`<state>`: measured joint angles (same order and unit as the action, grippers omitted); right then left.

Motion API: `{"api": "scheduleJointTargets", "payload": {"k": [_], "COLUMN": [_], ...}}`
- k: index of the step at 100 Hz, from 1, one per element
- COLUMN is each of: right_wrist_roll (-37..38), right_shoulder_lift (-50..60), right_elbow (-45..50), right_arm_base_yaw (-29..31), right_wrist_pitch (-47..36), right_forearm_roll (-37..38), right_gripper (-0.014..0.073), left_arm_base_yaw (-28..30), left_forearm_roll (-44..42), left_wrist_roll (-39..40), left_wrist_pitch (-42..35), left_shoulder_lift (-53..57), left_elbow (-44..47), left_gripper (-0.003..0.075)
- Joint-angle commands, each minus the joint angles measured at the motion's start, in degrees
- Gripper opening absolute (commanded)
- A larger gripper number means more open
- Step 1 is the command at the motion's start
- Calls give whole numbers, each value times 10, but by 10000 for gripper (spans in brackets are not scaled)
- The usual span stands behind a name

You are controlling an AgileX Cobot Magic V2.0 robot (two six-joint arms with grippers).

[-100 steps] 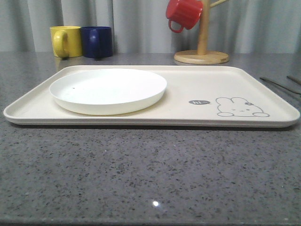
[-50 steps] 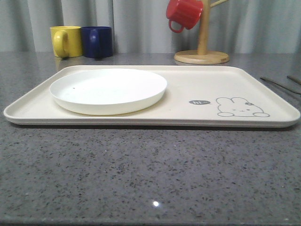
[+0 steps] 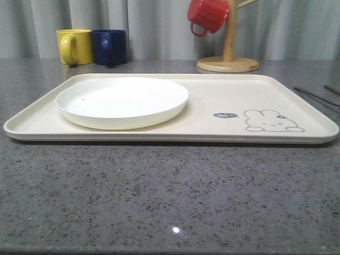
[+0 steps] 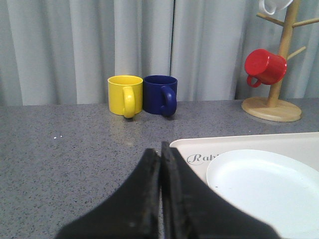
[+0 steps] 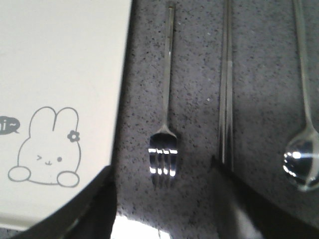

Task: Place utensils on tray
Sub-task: 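Move the right gripper down onto the metal fork and grasp it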

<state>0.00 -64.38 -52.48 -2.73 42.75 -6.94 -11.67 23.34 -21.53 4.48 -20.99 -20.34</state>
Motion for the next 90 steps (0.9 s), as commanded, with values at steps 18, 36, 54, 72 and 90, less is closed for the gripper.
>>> {"api": "scheduleJointTargets", "payload": {"k": [18, 36, 54, 72, 90], "right_wrist_roll": [-12, -12, -12, -12, -12], "right_shoulder_lift": [-110, -164, -200, -225, -245], "right_elbow": [-88, -114, -116, -116, -116], "right_arm_base_yaw": [-9, -9, -9, -9, -9], "right_wrist_pitch": [-35, -42, -51, -55, -56], "right_forearm_roll": [-7, -3, -2, -2, -2], "right_gripper": [423, 423, 423, 423, 420], "left_arm_base_yaw": [-4, -4, -4, -4, -4], "left_forearm_roll": [2, 2, 2, 2, 2], "left_wrist_roll": [0, 0, 0, 0, 0], "left_wrist_pitch": [-45, -45, -45, -45, -45], "left_shoulder_lift": [-4, -4, -4, -4, -4], "left_elbow": [-16, -16, -16, -16, -16], "left_gripper": [-18, -18, -18, -18, -18]}}
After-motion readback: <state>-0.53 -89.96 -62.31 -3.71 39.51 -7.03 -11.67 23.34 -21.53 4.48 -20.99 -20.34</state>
